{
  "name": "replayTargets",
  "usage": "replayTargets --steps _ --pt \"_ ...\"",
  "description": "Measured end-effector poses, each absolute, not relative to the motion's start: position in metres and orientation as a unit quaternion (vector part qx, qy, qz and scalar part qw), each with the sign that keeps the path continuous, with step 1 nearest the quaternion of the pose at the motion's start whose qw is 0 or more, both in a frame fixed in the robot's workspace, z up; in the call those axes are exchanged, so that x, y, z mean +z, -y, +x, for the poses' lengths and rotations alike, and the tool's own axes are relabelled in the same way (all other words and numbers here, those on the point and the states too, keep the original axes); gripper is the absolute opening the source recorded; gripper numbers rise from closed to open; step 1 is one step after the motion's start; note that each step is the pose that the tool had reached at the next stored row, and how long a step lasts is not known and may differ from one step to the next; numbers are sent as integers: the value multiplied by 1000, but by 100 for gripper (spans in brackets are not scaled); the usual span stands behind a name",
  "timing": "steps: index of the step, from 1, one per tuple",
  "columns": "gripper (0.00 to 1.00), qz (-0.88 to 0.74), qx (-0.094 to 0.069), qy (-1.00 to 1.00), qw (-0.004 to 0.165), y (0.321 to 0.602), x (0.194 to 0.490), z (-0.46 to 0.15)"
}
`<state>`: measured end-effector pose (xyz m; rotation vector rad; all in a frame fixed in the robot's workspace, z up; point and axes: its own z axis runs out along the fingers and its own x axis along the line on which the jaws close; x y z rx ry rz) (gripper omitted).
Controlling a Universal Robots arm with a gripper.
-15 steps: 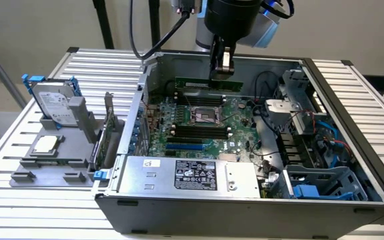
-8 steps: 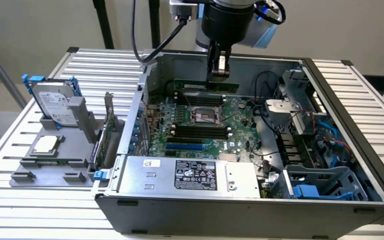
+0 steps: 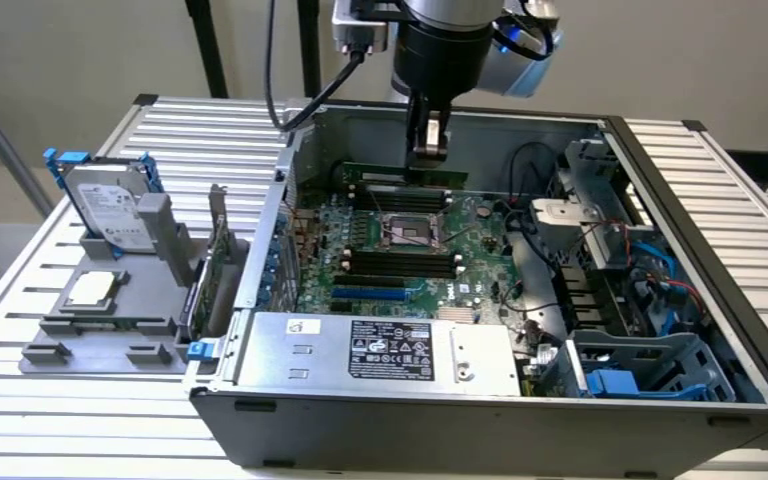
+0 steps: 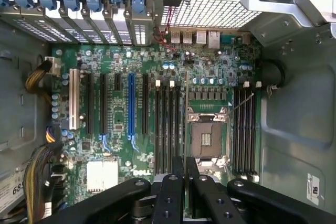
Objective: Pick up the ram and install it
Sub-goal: 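Insert the ram into the slot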
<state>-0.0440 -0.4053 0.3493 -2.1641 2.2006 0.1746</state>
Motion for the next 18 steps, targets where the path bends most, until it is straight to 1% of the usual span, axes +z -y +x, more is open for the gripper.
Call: replayTargets --steps 18 --pt "13 -699 55 -712 24 406 317 -43"
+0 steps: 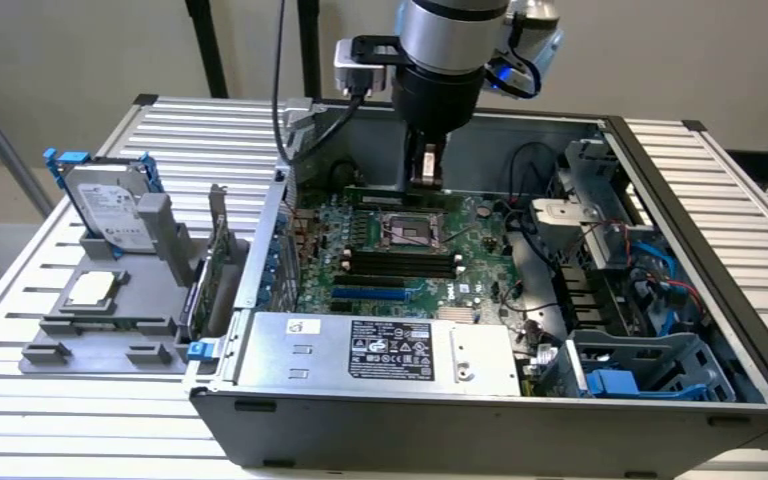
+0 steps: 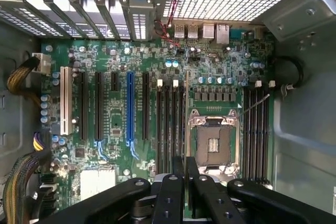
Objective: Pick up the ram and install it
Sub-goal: 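Insert the ram into the slot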
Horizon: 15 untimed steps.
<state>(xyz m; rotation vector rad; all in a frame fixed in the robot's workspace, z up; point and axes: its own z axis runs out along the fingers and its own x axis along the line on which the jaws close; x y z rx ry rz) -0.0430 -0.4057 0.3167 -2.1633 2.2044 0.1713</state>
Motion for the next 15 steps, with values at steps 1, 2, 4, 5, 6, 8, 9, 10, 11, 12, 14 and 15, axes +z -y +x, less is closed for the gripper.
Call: replayTargets --steps 1,2,4,5,6,8,9,10,11,12,14,15 --pt "13 -699 55 -712 24 406 315 -43" --pt "13 -699 54 -713 23 406 313 -42" --pt "13 -699 53 -713 22 406 311 -41" --pt "13 -699 52 -713 21 406 309 -40" --pt "13 -699 50 -713 19 406 308 -40" --pt "13 -699 47 -713 16 406 307 -39" --pt "13 -699 46 -713 15 406 306 -38" --pt "13 -699 45 -713 14 406 305 -38" --pt "13 -699 44 -713 13 407 304 -38" --pt "13 -699 43 -713 12 407 303 -38" --pt "13 -699 42 -713 11 408 300 -38" --pt "13 -699 42 -713 11 408 298 -38"
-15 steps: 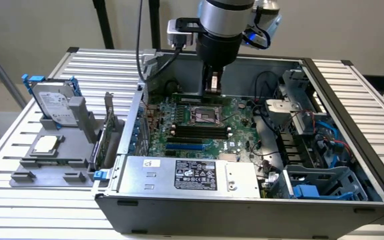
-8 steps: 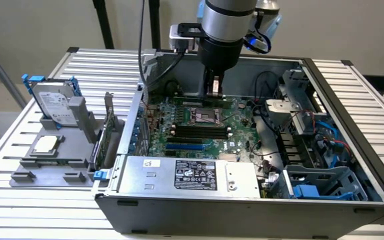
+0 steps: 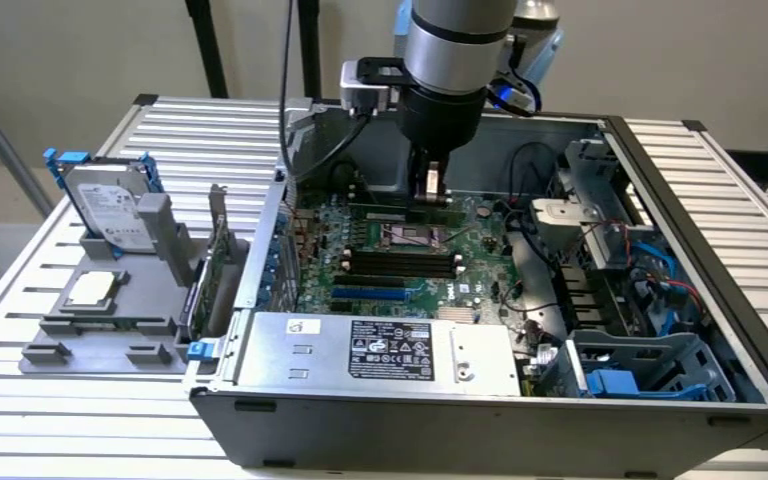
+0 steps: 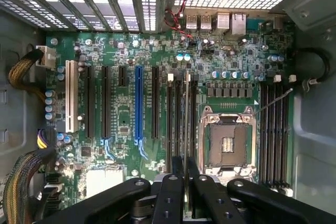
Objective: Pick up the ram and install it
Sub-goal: 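Insert the ram into the slot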
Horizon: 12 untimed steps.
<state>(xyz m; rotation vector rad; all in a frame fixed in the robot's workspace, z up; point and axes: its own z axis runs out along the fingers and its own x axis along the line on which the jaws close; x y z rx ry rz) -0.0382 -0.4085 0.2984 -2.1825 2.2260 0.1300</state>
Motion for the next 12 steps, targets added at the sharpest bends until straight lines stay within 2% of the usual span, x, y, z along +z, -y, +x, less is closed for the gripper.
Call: replayTargets --steps 12 --pt "13 -699 41 -713 11 415 277 -38"
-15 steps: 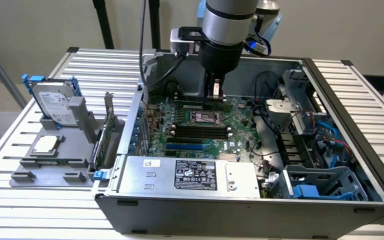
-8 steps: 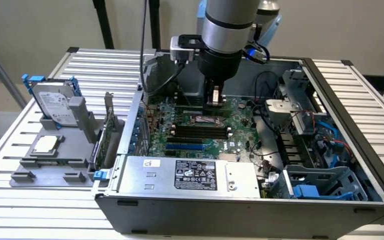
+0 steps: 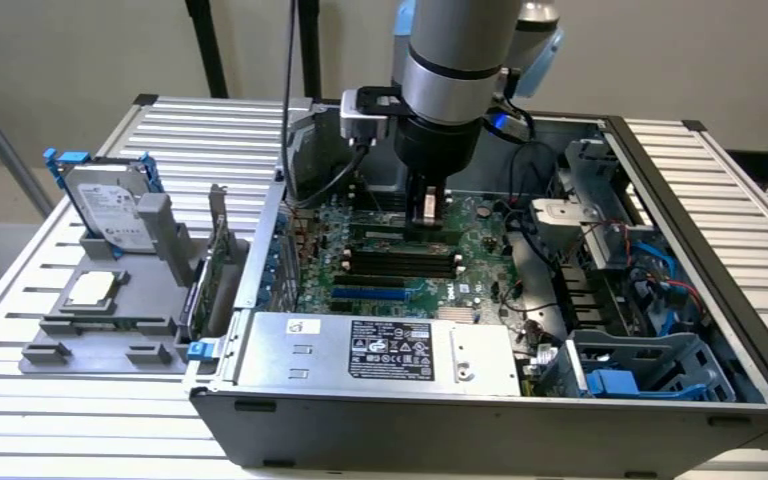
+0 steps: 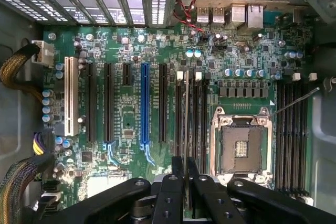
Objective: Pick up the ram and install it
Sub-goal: 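Insert the ram into the slot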
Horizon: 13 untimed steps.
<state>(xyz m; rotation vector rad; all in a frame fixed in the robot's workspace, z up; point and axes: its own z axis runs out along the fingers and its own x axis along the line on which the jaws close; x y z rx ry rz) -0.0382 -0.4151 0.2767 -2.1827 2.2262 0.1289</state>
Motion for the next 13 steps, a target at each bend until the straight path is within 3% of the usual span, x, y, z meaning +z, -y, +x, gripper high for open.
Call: replayTargets --steps 13 --pt "13 -700 40 -713 12 415 253 -38"
